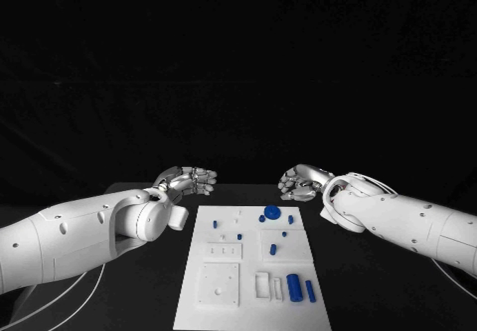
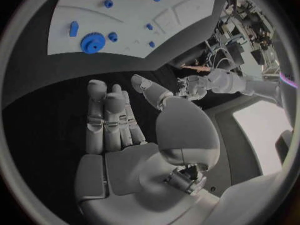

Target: Assemble the parts on the task board

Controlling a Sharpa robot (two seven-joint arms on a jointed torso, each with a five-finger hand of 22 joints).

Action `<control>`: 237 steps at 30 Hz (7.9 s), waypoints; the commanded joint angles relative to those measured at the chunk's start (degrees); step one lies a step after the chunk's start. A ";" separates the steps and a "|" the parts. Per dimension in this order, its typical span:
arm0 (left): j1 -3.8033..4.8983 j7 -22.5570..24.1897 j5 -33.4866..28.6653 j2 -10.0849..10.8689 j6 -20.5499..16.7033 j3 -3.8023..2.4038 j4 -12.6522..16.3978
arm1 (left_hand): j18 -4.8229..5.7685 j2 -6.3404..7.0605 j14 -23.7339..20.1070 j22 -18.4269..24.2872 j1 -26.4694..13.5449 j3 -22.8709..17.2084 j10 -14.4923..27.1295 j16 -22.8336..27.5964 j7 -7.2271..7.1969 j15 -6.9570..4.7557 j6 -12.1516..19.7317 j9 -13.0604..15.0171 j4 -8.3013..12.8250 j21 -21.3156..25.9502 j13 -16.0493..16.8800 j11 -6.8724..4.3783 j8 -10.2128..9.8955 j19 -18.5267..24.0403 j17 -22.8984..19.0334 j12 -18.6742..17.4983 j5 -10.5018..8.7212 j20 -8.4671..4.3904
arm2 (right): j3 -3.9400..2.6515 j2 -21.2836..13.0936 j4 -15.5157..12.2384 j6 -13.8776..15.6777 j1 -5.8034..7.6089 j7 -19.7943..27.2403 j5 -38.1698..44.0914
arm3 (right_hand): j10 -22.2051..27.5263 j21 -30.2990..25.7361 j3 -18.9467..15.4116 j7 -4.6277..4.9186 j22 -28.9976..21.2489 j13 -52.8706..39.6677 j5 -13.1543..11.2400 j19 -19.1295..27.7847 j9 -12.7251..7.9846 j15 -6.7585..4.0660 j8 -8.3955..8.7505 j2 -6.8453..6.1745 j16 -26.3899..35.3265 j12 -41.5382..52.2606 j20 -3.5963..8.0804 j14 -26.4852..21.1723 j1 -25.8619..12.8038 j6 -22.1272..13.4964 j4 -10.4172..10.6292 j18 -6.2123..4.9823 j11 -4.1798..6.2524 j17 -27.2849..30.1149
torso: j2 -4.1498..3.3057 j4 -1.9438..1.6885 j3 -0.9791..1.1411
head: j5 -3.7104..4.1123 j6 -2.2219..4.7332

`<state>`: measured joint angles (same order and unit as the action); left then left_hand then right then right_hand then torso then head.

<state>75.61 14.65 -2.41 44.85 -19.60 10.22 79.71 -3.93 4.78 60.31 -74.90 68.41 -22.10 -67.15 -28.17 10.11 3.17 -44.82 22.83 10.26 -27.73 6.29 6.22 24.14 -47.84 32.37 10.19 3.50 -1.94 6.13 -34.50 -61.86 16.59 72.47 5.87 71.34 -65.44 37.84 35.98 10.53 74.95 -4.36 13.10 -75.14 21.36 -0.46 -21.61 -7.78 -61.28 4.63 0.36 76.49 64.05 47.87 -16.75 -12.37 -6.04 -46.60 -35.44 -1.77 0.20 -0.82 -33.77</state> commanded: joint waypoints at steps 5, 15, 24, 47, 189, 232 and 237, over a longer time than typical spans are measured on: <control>0.39 0.72 -0.23 0.80 1.67 -0.08 2.73 | 0.29 -0.31 0.40 -1.33 -0.52 -0.12 -0.30 -0.18 0.03 0.10 -0.20 -0.15 0.61 -0.49 -0.07 0.29 -0.45 -0.02 0.18 -0.45 0.30 -0.44 | -0.05 1.49 0.49 0.26 -0.12 -1.31 15.00 | 0.69 2.02 -0.32 -0.50 1.45 0.27 -0.21 -2.00 -0.23 0.46 0.78 -0.58 -1.87 -0.82 2.91 -0.58 1.15 -0.04 0.03 -2.63 -0.55 -0.14 | -2.86 -1.42 -0.44 | 1.05 0.99; 1.24 0.66 -0.13 1.79 1.72 -0.12 4.34 | 0.35 -0.28 0.33 -1.30 -1.06 -0.26 -0.20 -0.12 0.05 0.11 -0.23 -0.20 0.87 -0.68 -0.14 0.38 -0.58 0.08 0.33 -0.72 0.31 -0.47 | -0.07 3.39 1.32 0.50 -0.26 -1.69 18.73 | 1.04 2.39 -0.09 -0.74 1.16 0.34 -0.02 -2.41 -0.28 0.58 0.92 -0.77 -2.63 -0.90 3.03 -0.56 1.53 -0.15 0.03 -2.63 -0.67 0.20 | -4.74 -2.05 -0.63 | 1.42 1.80; 1.42 0.72 0.11 1.84 1.69 -0.17 4.63 | 0.38 -0.48 0.25 -1.26 -1.19 -0.84 -0.34 -0.03 0.00 0.12 -0.41 -0.22 1.49 -0.90 -0.15 0.37 -0.65 0.28 0.52 -0.92 0.87 -0.48 | -0.08 3.24 0.83 0.34 -0.56 -2.66 20.71 | 1.76 2.50 0.23 -0.83 1.02 0.49 -0.10 -2.61 -0.31 0.77 1.03 -0.93 -3.31 -0.97 3.07 -0.68 1.97 -0.24 0.03 -2.63 -0.87 0.58 | -6.00 -2.38 -0.65 | 1.88 2.04; 1.74 0.56 0.16 2.36 1.70 -0.19 5.76 | 0.41 -0.33 0.22 -1.24 -1.71 -1.15 -0.40 0.05 0.01 0.14 -0.46 -0.26 2.00 -1.13 -0.18 0.40 -0.77 0.40 0.71 -1.15 1.01 -0.47 | -0.08 5.06 2.81 0.30 -1.64 -4.16 23.61 | 2.01 2.52 0.66 -0.91 0.77 0.48 -0.60 -3.07 -0.29 0.92 1.02 -1.17 -4.11 -0.86 2.86 -0.84 2.26 -0.06 0.08 -2.63 -1.00 1.20 | -7.26 -3.28 -1.14 | 2.86 2.80; 2.59 0.11 0.82 0.85 1.94 -0.20 6.89 | 0.39 0.18 0.23 -1.16 -2.97 -2.42 -0.62 0.31 0.14 0.15 -0.45 -0.25 3.68 -1.86 -0.23 0.49 -1.09 0.64 1.36 -1.86 1.29 -0.46 | -1.00 17.12 9.11 10.12 -2.37 -15.96 37.09 | -10.62 9.13 11.98 -4.31 1.28 -5.71 -10.29 -4.68 2.63 -3.34 -2.15 -0.88 -9.12 1.09 4.03 -1.74 0.16 10.82 1.13 -2.63 3.36 7.56 | -8.40 -2.65 -1.81 | 1.00 3.23; 3.83 0.01 1.10 0.65 1.76 -0.19 8.59 | 0.38 0.20 0.25 -1.15 -3.17 -2.63 -0.69 0.35 0.14 0.15 -0.48 -0.22 3.91 -1.98 -0.22 0.49 -1.10 0.65 1.47 -1.95 1.30 -0.46 | -0.88 19.09 12.02 8.31 -2.92 -15.39 37.08 | -10.64 9.43 12.21 -4.28 1.26 -5.88 -10.30 -4.52 2.72 -3.31 -2.05 -1.14 -9.28 0.89 4.03 -1.77 0.12 10.78 1.28 -2.63 3.33 7.69 | -8.59 -2.71 -1.88 | 0.02 2.27; 3.94 0.04 1.11 0.58 1.77 -0.19 8.64 | 0.38 0.21 0.26 -1.15 -3.20 -2.66 -0.70 0.35 0.14 0.15 -0.48 -0.22 3.93 -1.99 -0.22 0.49 -1.11 0.66 1.49 -1.96 1.30 -0.46 | -0.87 19.20 12.20 8.32 -2.98 -15.33 36.87 | -10.61 9.47 12.26 -4.27 1.25 -5.90 -10.30 -4.47 2.73 -3.29 -2.02 -1.22 -9.29 0.83 4.02 -1.79 0.11 10.74 1.30 -2.63 3.31 7.73 | -8.50 -2.56 -1.91 | -0.10 2.18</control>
<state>79.34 14.19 -1.61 45.59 -18.20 10.08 88.15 -2.54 5.04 60.30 -74.94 65.95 -24.68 -67.56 -28.17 10.31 3.17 -45.02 22.61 13.89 -29.50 6.16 6.64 23.25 -47.40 33.77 8.59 4.60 -2.34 5.24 -15.40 -49.73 25.73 69.51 -9.95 107.72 -75.38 47.03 47.92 6.29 74.90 -10.18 2.44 -78.64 24.06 -2.56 -23.53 -8.99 -70.23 5.68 3.01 76.31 63.90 58.32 -15.41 -9.21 -2.44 -38.93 -43.98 -4.42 -1.68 -0.85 -31.57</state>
